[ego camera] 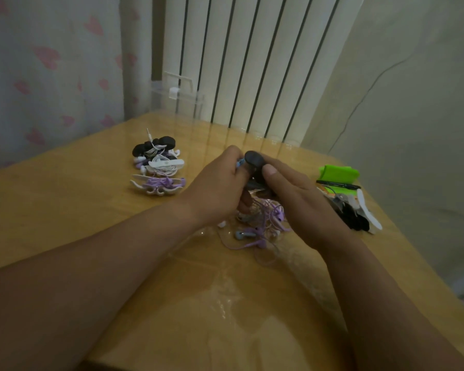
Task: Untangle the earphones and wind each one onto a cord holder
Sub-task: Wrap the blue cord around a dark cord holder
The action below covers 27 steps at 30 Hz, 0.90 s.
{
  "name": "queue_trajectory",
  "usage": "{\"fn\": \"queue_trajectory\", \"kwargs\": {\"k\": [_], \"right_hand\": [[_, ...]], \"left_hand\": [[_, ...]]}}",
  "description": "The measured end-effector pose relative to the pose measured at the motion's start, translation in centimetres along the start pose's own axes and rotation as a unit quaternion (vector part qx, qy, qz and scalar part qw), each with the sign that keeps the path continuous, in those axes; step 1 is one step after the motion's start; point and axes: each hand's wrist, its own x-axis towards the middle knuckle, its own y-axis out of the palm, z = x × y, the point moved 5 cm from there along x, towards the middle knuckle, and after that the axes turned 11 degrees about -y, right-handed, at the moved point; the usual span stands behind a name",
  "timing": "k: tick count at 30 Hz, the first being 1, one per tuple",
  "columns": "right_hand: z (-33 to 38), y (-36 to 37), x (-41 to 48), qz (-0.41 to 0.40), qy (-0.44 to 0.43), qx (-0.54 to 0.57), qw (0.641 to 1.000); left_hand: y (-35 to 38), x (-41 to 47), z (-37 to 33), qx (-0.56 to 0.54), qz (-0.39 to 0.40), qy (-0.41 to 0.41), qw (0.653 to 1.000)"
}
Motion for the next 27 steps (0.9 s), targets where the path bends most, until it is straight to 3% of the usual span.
{"fn": "queue_trajectory", "kwargs": {"k": [6, 11, 17, 20, 27], "right_hand": [[-0.7, -0.4, 0.2, -0.041, 0.021, 0.105, 0.993], [-0.6, -0.2, 0.4, -0.056, 0.016, 0.087, 0.995], [0.2, 0.2, 0.3, -0.083, -0.010, -0.024, 0.996], [0.2, 0.1, 0.3, -0.098, -0.012, -0.046, 0.994], [1.3, 0.0, 0.1, -0.114, 0.003, -0.013, 0.993]], "left_hand": [[0.4, -0.4, -0.7, 0.067, -0.015, 0.026, 0.997], [1.0, -0.3, -0.3, -0.095, 0.088, -0.092, 0.987], [2.0, -0.5, 0.0, -0.293, 0.177, -0.165, 0.925], [2.6, -0.6, 0.0, -0.337, 0.190, -0.166, 0.907], [2.6, -0.3, -0.1, -0.336, 0.194, -0.151, 0.909]]}}
